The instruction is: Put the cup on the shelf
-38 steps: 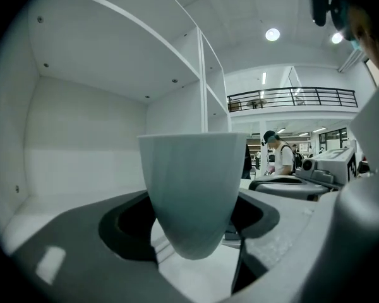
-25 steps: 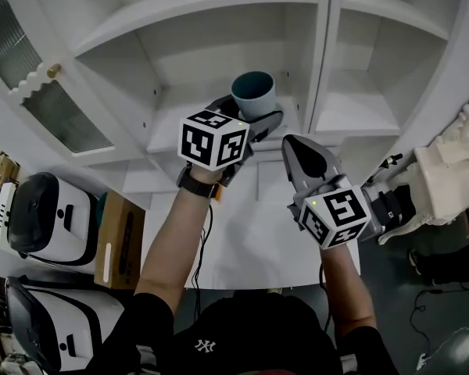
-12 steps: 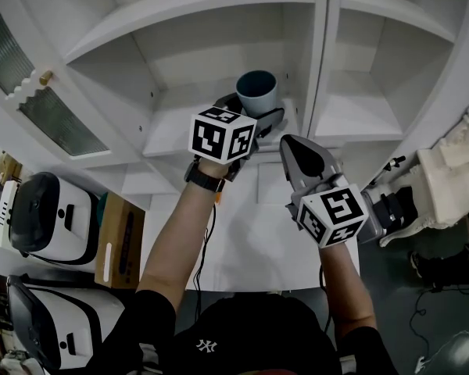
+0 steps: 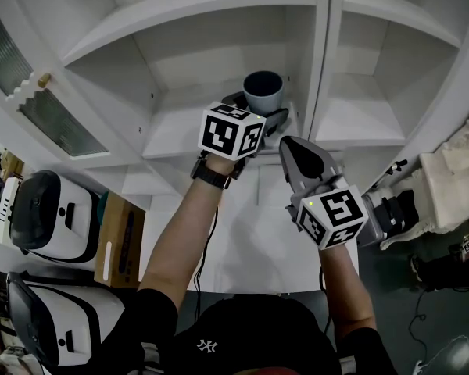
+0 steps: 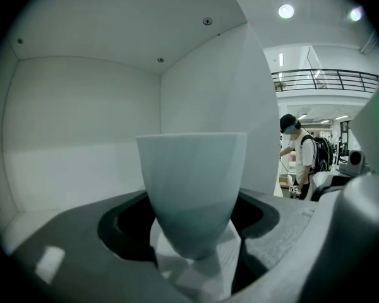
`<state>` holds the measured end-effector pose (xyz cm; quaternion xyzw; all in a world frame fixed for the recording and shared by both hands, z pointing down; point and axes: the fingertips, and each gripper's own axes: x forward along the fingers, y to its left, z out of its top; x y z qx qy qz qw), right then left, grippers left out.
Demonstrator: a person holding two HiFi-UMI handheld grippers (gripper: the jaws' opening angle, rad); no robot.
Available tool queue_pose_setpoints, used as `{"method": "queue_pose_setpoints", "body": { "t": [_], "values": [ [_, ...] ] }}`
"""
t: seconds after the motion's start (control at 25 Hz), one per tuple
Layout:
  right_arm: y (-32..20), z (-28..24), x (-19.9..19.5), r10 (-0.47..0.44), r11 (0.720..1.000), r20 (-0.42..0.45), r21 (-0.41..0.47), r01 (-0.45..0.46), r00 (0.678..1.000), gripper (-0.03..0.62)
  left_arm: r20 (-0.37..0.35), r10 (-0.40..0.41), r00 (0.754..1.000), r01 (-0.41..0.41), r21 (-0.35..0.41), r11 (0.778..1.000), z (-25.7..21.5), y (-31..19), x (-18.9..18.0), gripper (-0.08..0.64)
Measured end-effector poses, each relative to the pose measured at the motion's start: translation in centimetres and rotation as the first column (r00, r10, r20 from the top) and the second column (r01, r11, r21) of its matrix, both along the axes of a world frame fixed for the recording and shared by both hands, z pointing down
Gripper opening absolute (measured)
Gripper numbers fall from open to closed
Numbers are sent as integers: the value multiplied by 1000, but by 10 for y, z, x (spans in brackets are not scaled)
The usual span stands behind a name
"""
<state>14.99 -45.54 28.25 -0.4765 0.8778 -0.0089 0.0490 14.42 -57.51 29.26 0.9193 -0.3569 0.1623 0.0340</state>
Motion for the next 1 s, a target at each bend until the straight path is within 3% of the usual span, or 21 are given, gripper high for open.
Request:
{"method": "queue_pose_setpoints", "body": {
  "t": [0.44, 1.0],
  "values": [
    [2, 3, -3, -13, 1000, -3, -5, 13, 1000, 11, 14, 19, 1000, -19, -1, 1000, 3, 5, -2, 425],
    [14, 11, -15, 6, 1000, -7, -21, -6, 1000, 11, -87, -16, 996, 19, 25, 1000, -8, 41, -46, 423]
  ]
}}
